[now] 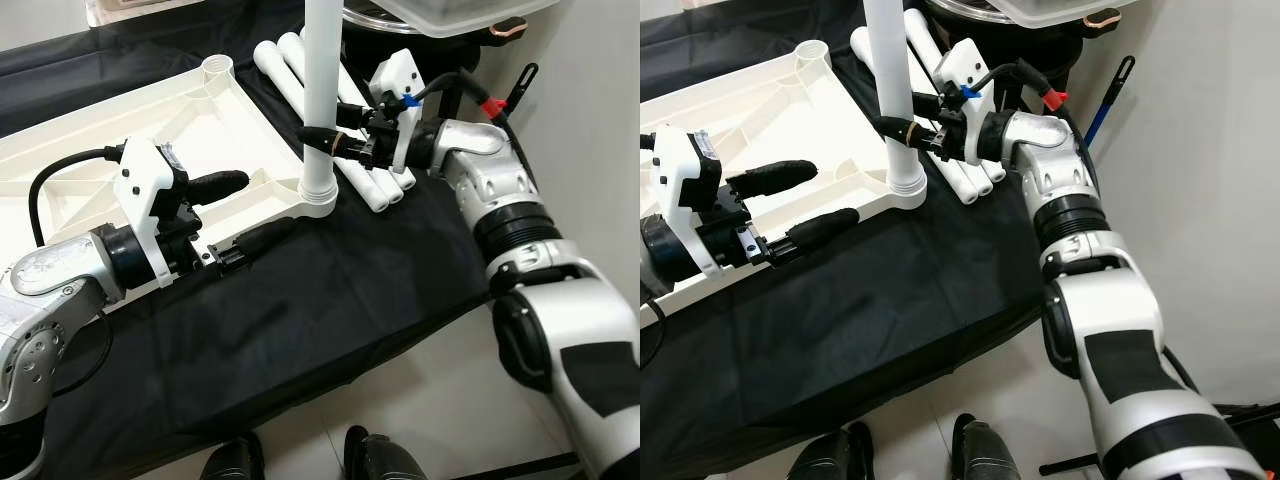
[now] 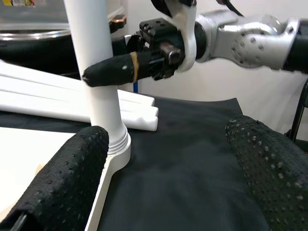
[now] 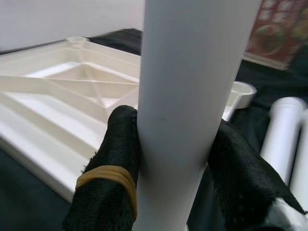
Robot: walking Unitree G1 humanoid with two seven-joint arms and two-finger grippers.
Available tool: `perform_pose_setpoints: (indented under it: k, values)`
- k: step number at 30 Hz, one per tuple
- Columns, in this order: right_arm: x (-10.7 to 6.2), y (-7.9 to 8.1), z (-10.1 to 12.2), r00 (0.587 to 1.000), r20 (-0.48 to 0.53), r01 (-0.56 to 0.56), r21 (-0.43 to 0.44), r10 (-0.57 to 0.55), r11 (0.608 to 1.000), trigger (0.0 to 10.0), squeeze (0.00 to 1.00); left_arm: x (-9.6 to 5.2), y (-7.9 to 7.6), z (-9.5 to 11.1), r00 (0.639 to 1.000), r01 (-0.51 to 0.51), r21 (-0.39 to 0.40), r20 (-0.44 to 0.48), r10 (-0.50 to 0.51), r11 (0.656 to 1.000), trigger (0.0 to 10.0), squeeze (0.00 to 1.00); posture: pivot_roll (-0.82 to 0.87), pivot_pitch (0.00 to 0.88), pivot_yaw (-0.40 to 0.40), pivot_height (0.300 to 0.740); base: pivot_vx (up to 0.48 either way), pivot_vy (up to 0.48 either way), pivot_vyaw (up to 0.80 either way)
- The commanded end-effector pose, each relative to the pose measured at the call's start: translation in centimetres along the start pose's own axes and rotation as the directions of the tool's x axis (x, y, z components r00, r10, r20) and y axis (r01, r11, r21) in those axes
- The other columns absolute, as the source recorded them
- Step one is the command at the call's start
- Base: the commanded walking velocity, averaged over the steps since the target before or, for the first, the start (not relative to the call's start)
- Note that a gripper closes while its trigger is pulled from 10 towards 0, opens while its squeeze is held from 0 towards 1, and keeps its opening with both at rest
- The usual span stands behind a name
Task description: Building children table
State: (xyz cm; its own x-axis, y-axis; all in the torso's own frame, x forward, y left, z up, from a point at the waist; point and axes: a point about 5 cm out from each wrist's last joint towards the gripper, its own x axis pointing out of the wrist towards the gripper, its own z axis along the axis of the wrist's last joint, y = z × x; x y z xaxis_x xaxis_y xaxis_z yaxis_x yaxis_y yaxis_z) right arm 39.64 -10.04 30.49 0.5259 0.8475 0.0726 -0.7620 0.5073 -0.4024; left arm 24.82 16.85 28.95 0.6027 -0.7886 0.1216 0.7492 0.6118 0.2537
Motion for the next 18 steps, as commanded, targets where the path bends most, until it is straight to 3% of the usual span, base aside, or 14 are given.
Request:
perform_pose_setpoints:
  k: [1, 2, 4, 6, 7, 9, 12, 13, 14, 16, 18]
  values:
    - [0.6, 0.4, -0.3, 0.99, -0.037, 0.132, -0.059, -0.134, 0.99, 0.0, 0.0, -0.2, -0.3, 0.2, 1.0, 0.009, 0.016, 0.008, -0.009, 1.0, 10.0, 0.0, 0.06, 0.289, -0.061, 0.74, 0.0, 0.0, 0.0]
    - [0.6, 0.4, -0.3, 0.99, -0.037, 0.132, -0.059, -0.134, 0.99, 0.0, 0.0, -0.2, -0.3, 0.2, 1.0, 0.009, 0.016, 0.008, -0.009, 1.0, 10.0, 0.0, 0.06, 0.289, -0.061, 0.74, 0.0, 0.0, 0.0]
    - [1.4, 2.0, -1.3, 0.968, -0.055, 0.245, -0.008, -0.245, 0.97, 0.0, 0.0, -0.1, -0.2, 0.1, 1.0, 0.008, 0.015, 0.009, -0.008, 1.0, 10.0, 0.0, 0.05, 0.287, -0.065, 0.74, 0.0, 0.0, 0.0]
    - [1.4, 2.0, -1.3, 0.968, -0.055, 0.245, -0.008, -0.245, 0.97, 0.0, 0.0, -0.1, -0.2, 0.1, 1.0, 0.008, 0.015, 0.009, -0.008, 1.0, 10.0, 0.0, 0.05, 0.287, -0.065, 0.74, 0.0, 0.0, 0.0]
    - [2.3, 4.8, -2.7, 0.949, -0.104, 0.303, 0.046, -0.297, 0.952, 0.0, 0.0, -0.1, -0.2, 0.0, 1.0, 0.008, 0.015, 0.011, -0.008, 1.0, 10.0, 0.0, 0.04, 0.282, -0.07, 0.74, 0.0, 0.0, 0.0]
    - [2.8, 7.8, -3.8, 0.919, -0.156, 0.378, 0.096, -0.361, 0.921, 0.0, 0.0, 0.0, -0.2, 0.0, 1.0, 0.007, 0.014, 0.014, -0.007, 1.0, 10.0, 0.0, 0.04, 0.281, -0.07, 0.74, 0.0, 0.0, 0.0]
    - [2.8, 7.8, -3.8, 0.919, -0.156, 0.378, 0.096, -0.361, 0.921, 0.0, 0.0, 0.0, -0.2, 0.0, 1.0, 0.007, 0.014, 0.014, -0.007, 1.0, 10.0, 0.0, 0.04, 0.281, -0.07, 0.74, 0.0, 0.0, 0.0]
    - [3.4, 9.5, -3.9, 0.904, -0.164, 0.417, 0.133, -0.395, 0.899, 0.0, 0.0, 0.0, -0.3, -0.1, 1.0, 0.007, 0.013, 0.018, -0.007, 1.0, 10.0, 0.0, 0.04, 0.277, -0.075, 0.74, 0.0, 0.0, 0.0]
    - [3.4, 9.5, -3.9, 0.904, -0.164, 0.417, 0.133, -0.395, 0.899, 0.0, 0.0, 0.0, -0.3, -0.1, 1.0, 0.007, 0.013, 0.018, -0.007, 1.0, 10.0, 0.0, 0.04, 0.277, -0.075, 0.74, 0.0, 0.0, 0.0]
    - [4.6, 11.9, -3.3, 0.88, -0.155, 0.471, 0.186, -0.448, 0.862, 0.0, 0.0, 0.1, -0.4, -0.1, 1.0, 0.007, 0.012, 0.023, -0.007, 1.0, 10.0, 0.0, 0.04, 0.275, -0.075, 0.74, 0.0, 0.0, 0.0]
    - [4.7, 12.5, -3.0, 0.868, -0.16, 0.494, 0.198, -0.47, 0.846, 0.0, 0.0, 0.1, -0.4, -0.1, 1.0, 0.006, 0.013, 0.024, -0.007, 1.0, 10.0, 0.0, 0.04, 0.275, -0.075, 0.74, 0.0, 0.0, 0.0]
